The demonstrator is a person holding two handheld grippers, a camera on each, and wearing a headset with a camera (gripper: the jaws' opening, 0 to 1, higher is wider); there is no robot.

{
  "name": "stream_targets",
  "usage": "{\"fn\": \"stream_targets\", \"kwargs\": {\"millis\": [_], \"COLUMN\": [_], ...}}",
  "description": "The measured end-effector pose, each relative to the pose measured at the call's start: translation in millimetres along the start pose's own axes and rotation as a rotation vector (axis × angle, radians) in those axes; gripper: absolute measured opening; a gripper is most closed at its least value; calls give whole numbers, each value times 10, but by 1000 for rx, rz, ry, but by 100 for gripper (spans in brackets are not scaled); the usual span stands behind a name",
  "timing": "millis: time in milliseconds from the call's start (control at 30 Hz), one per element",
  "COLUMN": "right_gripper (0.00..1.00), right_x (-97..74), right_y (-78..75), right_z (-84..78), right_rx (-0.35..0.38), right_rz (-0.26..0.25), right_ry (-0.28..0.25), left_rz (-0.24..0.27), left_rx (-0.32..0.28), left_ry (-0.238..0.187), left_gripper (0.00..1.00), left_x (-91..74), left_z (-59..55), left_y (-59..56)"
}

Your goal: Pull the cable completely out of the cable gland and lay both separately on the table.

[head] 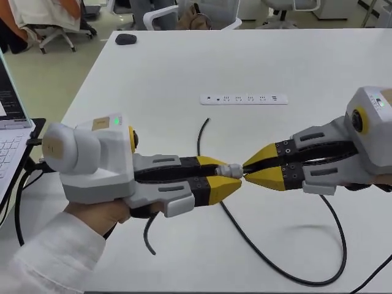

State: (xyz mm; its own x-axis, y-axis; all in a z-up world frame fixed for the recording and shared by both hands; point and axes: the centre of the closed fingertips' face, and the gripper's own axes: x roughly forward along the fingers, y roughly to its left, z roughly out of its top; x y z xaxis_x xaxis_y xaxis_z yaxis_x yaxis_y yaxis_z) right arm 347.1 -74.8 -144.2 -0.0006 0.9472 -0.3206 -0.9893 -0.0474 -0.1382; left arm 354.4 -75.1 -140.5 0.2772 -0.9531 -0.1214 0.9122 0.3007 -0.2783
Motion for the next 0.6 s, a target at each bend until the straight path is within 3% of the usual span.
{"fn": "stream_targets", "kwargs": {"millis": [600], "right_gripper": [4], "right_x": [-128], "right_y": [-89], "right_z": [-109], "right_rx": [24], "right_rz": [-41], "right_ry": [11], "left_rz": [22], "left_rx": [-9], "left_ry": [-13], "left_gripper": [17], "left_x": [-80], "left_z": [15], "left_y": [41]}}
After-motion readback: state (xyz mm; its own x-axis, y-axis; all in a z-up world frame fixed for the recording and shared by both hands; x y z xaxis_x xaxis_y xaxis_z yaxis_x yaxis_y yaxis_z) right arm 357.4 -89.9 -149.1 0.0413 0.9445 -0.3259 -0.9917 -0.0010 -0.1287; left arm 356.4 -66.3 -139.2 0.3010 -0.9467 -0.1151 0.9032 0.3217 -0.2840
